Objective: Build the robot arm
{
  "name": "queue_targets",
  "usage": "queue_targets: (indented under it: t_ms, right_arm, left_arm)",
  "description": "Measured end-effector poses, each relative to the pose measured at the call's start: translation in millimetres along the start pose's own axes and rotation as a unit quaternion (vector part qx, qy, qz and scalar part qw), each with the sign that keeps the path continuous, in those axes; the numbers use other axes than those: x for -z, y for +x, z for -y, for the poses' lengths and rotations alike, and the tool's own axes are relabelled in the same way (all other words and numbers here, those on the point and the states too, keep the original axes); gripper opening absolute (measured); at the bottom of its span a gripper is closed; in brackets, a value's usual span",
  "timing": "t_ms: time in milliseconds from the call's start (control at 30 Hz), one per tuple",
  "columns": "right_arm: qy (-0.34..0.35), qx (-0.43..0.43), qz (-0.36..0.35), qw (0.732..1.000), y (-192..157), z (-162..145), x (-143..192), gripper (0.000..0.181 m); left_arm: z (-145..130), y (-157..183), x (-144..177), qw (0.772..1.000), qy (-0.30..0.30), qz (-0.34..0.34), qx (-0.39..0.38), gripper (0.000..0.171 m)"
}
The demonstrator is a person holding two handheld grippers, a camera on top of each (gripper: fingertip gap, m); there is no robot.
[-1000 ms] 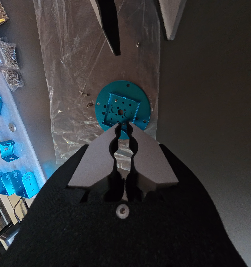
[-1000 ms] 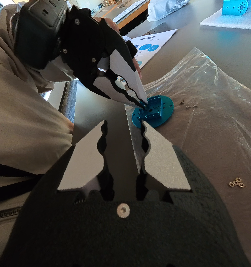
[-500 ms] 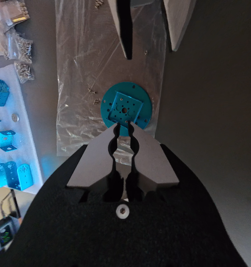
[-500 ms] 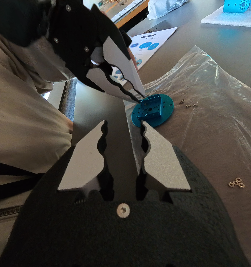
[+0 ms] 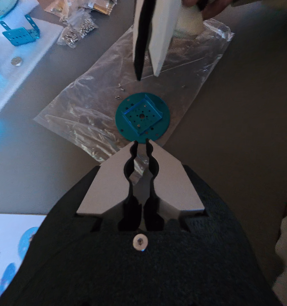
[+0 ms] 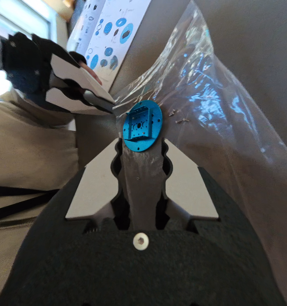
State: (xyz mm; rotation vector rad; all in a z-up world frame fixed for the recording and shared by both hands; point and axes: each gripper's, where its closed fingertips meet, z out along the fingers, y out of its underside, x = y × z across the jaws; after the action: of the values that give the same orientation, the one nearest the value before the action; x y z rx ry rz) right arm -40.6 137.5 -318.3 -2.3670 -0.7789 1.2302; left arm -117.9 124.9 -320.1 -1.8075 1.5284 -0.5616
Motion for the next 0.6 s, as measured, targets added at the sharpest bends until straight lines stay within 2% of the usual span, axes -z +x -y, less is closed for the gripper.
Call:
queue_targets:
  t_ms: [67, 167, 400, 500, 600]
  right_arm:
    - [-0.021, -0.010, 0.024, 0.999, -1.7, 0.8, -7.7, 0.045]
    - [-0.040, -0.001, 0.003, 0.999, 6.3, -1.0, -15.2, 0.045]
    - [-0.027, -0.035, 0.037, 0.998, 3.9, 2.2, -21.0, 0.040]
    - [-0.023, -0.055, 0.050, 0.997, 5.2, 2.5, -20.9, 0.036]
    - [-0.021, -0.086, 0.066, 0.994, 9.4, 1.2, -21.4, 0.023]
  left_arm:
    - [-2.6, 7.9, -5.7, 1.000, 0.002, -0.008, 0.001, 0.005]
    - [-6.6, 10.2, -13.4, 1.000, 0.001, -0.005, -0.009, 0.003]
    - [-8.3, 13.0, -24.0, 1.000, -0.002, -0.025, -0.017, 0.001]
    - [-7.6, 11.2, -25.1, 1.000, -0.004, -0.023, -0.020, 0.000]
    - [-7.9, 11.0, -24.9, 0.999, -0.006, -0.023, -0.022, 0.000]
